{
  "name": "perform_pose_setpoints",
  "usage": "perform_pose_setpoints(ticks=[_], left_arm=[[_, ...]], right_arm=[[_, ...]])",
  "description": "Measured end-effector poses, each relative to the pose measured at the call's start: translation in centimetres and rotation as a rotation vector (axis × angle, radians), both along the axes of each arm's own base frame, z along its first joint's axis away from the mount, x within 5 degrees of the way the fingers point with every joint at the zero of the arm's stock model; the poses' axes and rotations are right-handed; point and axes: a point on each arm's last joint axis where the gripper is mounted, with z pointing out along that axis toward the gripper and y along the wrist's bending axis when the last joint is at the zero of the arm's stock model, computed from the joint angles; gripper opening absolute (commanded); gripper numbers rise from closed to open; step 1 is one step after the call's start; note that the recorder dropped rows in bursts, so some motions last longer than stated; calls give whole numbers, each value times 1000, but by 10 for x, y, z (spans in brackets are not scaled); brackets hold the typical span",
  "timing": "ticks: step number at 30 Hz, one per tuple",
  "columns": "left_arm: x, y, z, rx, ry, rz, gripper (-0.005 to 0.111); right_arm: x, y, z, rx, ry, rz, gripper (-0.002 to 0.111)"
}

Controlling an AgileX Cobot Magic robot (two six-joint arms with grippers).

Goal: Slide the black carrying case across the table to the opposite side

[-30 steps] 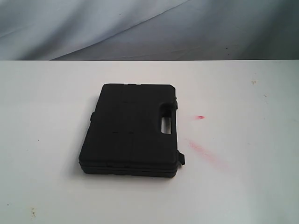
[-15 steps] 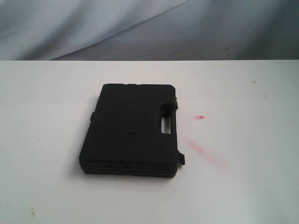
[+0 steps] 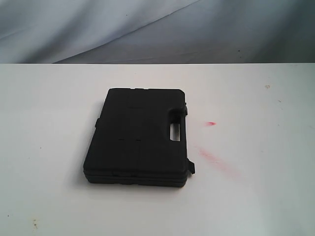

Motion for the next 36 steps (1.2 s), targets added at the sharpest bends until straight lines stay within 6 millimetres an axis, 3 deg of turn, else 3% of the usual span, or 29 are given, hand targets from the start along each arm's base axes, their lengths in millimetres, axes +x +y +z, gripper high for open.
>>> perform_pose_setpoints(ticks=[6, 10, 24, 31, 36], left_arm=[[0, 0, 0, 0, 0, 0, 0], [0, 0, 0, 0, 0, 0, 0], [0, 0, 0, 2, 0, 0, 0], [0, 0, 0, 2, 0, 0, 0], [0, 0, 0, 2, 0, 0, 0]], right_arm=[[0, 0, -1, 96, 16, 2, 0], [-2, 0, 9, 144, -6, 3, 0], [4, 1, 71, 275, 39, 8, 0], [15, 6, 96, 183, 148, 55, 0], [33, 15, 103, 95, 265, 109, 0]])
